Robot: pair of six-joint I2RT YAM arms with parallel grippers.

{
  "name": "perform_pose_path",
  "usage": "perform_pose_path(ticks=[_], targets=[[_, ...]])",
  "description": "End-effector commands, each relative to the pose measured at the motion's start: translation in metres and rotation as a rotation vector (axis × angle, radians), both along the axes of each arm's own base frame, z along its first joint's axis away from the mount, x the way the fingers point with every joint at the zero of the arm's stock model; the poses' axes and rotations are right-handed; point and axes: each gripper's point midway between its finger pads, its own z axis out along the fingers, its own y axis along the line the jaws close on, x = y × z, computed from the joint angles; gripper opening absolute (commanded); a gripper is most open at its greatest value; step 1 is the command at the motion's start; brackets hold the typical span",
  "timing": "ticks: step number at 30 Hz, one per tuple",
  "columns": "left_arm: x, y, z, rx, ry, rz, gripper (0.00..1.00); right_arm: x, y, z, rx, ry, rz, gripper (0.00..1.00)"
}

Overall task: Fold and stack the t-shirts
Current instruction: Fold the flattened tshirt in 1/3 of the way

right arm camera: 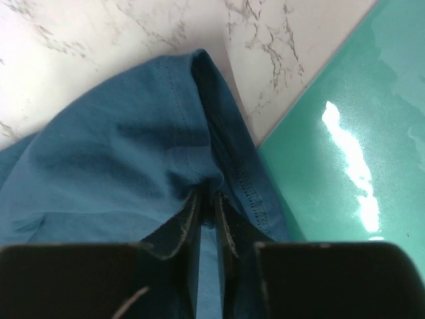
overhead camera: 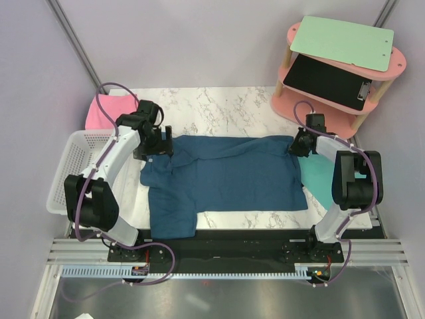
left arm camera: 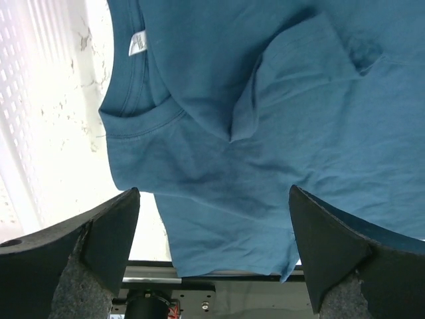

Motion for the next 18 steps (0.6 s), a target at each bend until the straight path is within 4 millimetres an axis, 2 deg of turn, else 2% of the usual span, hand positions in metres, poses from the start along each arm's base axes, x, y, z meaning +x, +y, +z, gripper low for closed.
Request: perform_pose_path(ticks=[1,3,4,5,7,8,11,18], targets=[[0.031,-0.021,0.032,-0.079,-0.132,-0.037,1.00,-0.005,0.001,-0.013,0.010,0.040,0.012,0.21],[0.043,-0.032,0.025,-0.086,-0.137,-0.085,1.00,-0.005,0.000,-0.016,0.008,0.048,0.010,0.21],[0.044,-0.044,0.022,-0.100,-0.133,-0.135,1.00,-0.004,-0.001,-0.015,0.005,0.045,0.004,0.21],[0.048,-0.048,0.011,-0.081,-0.110,-0.145,1.00,-0.003,-0.002,-0.014,0.000,0.042,0.003,0.21],[0.053,-0.056,0.003,-0.052,-0.103,-0.176,1.00,-0.001,-0.003,-0.013,-0.001,0.040,-0.003,0.21],[0.055,-0.056,-0.010,-0.027,-0.074,-0.171,1.00,0.000,-0.002,-0.013,-0.001,0.039,-0.001,0.21],[0.057,-0.056,-0.028,0.003,-0.041,-0.160,0.98,0.001,-0.002,-0.012,0.002,0.038,0.001,0.21],[0.062,-0.043,-0.051,0.086,0.000,-0.102,0.92,0.000,-0.001,-0.018,0.009,0.051,0.006,0.21]])
